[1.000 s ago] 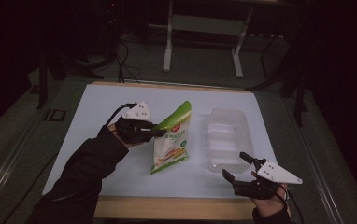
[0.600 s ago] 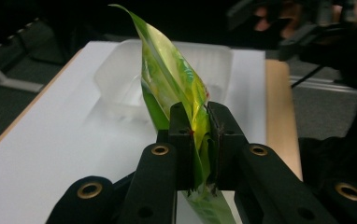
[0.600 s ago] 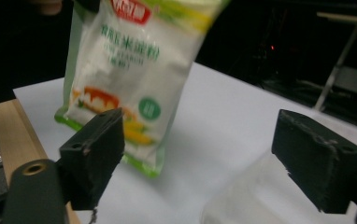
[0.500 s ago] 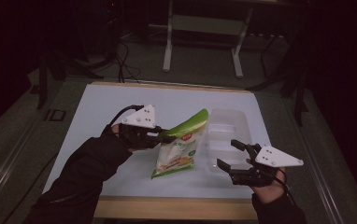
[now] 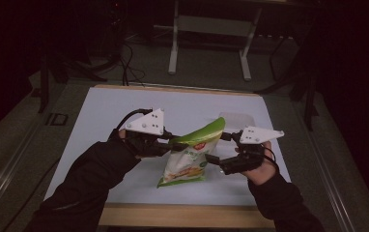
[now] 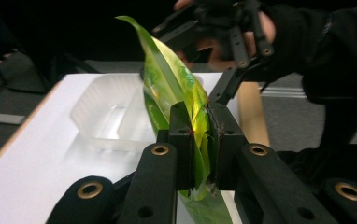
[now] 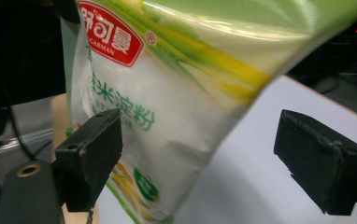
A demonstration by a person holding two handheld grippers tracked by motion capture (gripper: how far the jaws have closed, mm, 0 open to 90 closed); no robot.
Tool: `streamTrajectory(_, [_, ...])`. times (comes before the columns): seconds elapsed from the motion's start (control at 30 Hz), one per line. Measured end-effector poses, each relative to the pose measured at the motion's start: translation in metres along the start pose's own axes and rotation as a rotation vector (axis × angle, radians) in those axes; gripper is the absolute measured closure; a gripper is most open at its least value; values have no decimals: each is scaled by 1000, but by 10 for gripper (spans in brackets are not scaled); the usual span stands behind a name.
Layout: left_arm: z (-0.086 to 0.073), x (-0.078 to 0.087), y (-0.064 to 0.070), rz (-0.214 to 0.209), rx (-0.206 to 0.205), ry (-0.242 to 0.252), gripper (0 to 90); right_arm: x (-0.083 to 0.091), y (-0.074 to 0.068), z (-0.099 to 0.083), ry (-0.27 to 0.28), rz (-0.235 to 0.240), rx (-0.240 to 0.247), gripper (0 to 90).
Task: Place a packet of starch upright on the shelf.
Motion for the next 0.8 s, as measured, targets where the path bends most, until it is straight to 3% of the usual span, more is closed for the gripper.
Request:
streamTrajectory(0.13, [2,-2,0,-3,-1,2,820,-4,-1,1,-7,45,0,171])
streamTrajectory(0.17, [2,-4,0,-5,0,-1,820,-7,-3,1,-20,75,3,207])
streamTrajectory(0.23, [1,-4,0,-6,-1,-5,820,-7,-4,1,-25,82,6,214])
streamTrajectory(0.27, [1,-5,0,-10,1,-6,820,-8,-7,-1,-50,105,16,307])
streamTrajectory(0.4, [-1,-9,-1,-13,10,-6,820,-10,-7,-4,-98,86,59,412])
streamTrajectory(0.6, [0,-8,-5,-20,36,14,819,-7,-7,4,-92,58,41,678])
streamTrajectory(0.63, [0,-8,-5,-20,36,14,819,-7,-7,4,-92,58,41,678])
streamTrajectory(0.67, [-1,-7,-6,-23,41,14,819,-6,-7,6,-92,62,11,710])
streamTrajectory(0.8, [-2,-8,-9,2,39,10,818,-5,-10,9,-116,43,26,813])
Point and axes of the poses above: each handheld gripper's, and its own axes: x roughly backward along the jaws, z roughly out of its top, y roughly to its right, the point moved 9 cm from there along -x, roughly forward along the jaws, and after that the axes turned 10 degrees about x, right-handed, at the moved point
